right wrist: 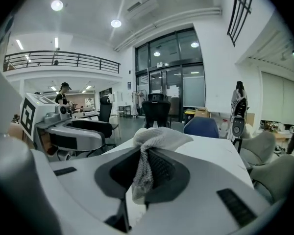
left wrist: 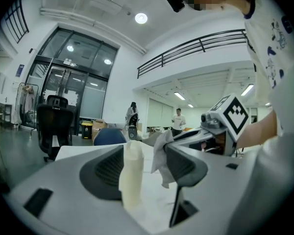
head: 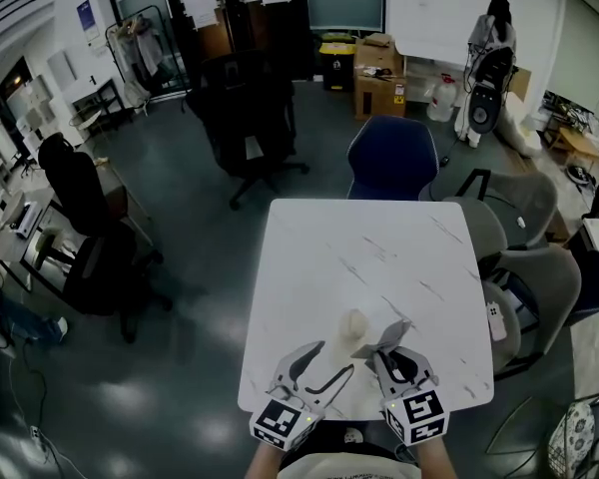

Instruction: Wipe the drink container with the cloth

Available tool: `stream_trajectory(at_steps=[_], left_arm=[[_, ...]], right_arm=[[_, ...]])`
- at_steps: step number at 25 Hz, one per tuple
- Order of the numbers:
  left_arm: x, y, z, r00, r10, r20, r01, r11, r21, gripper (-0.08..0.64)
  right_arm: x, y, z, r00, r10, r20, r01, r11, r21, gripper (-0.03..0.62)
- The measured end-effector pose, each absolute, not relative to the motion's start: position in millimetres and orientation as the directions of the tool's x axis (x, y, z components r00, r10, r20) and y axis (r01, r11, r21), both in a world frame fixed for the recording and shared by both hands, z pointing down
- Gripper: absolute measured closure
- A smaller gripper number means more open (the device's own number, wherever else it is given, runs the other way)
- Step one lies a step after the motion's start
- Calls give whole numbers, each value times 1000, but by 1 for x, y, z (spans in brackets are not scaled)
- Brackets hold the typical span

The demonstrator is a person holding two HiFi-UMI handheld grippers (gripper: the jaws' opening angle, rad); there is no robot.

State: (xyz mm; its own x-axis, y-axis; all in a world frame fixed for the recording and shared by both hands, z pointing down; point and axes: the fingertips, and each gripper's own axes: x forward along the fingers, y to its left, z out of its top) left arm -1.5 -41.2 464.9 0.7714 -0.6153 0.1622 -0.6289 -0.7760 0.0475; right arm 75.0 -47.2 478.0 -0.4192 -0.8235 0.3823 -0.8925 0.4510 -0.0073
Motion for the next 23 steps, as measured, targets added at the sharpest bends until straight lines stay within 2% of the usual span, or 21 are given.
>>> stream_trajectory(at_steps=[4,7,11,19,23], left_arm=[[-15,-42,465,713,-680,170,-698,-710,91,298],[-23,-43,467,670,-721,176,-741,-664,99,337],[-28,-44,465,639,-747,182,-766,-639,69,358],[-35,-49,461,586,-789,184,-807,-590,37,468],[-29,-49,459,596,-782,182,-795,-607,-3,480]], right_arm=[[75,-44,472,-397,-842,364,-907,420,-17,546],[77,-41,470,-391,-848,357,-910,414,-12,546],[80,-41,467,-381,-855,351,-915,404,-8,546],[79,-40,459,-387,-862,329,-916,400,-29,546],[80,-43,461,-387,-859,335,-915,403,-24,546]])
